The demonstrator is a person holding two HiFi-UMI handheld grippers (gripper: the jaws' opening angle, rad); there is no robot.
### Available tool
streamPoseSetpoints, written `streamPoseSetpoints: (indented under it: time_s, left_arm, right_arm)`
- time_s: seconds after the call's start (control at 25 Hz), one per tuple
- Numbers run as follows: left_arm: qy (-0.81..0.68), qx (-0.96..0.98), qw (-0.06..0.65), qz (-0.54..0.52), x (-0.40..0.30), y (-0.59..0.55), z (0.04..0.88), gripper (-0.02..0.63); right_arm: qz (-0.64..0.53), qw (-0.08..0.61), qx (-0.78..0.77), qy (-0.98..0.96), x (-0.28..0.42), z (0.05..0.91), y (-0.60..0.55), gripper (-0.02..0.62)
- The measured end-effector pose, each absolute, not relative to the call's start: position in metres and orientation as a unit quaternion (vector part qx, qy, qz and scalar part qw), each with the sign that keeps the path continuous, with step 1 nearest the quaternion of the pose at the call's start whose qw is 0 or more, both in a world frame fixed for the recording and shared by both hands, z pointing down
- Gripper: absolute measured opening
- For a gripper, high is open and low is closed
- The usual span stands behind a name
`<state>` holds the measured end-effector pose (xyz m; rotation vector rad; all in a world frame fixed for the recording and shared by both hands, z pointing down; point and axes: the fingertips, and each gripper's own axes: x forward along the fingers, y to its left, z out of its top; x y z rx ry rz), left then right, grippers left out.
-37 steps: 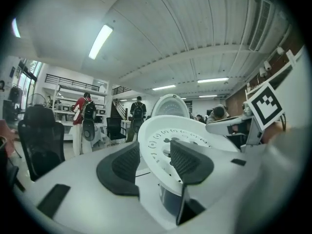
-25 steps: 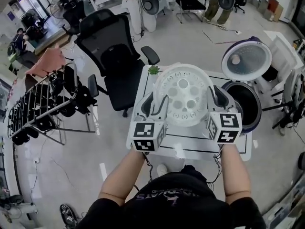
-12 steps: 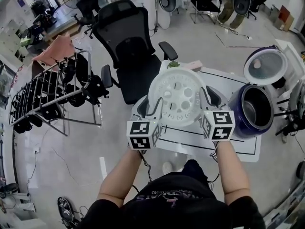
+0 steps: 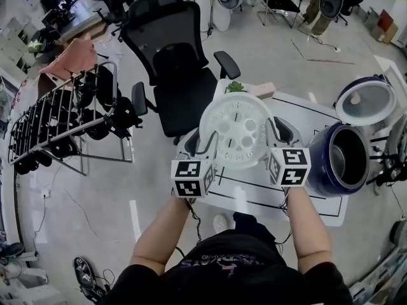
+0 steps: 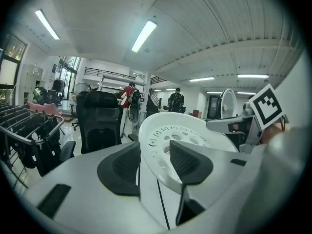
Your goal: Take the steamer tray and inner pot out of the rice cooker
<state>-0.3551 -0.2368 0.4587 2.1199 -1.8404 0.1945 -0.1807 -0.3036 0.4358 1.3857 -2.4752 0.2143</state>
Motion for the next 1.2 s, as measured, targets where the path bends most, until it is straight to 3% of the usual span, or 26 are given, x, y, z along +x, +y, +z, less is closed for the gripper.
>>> streamPoseSetpoints:
  time_s: [1.2]
  left_arm:
    - [-0.636, 0.705, 0.273, 0.151, -0.359, -0.356, 0.631, 0.187]
  right_arm:
    - [0.204, 0.22, 0.453, -0.839, -0.184, 0.628, -0.429, 0.06]
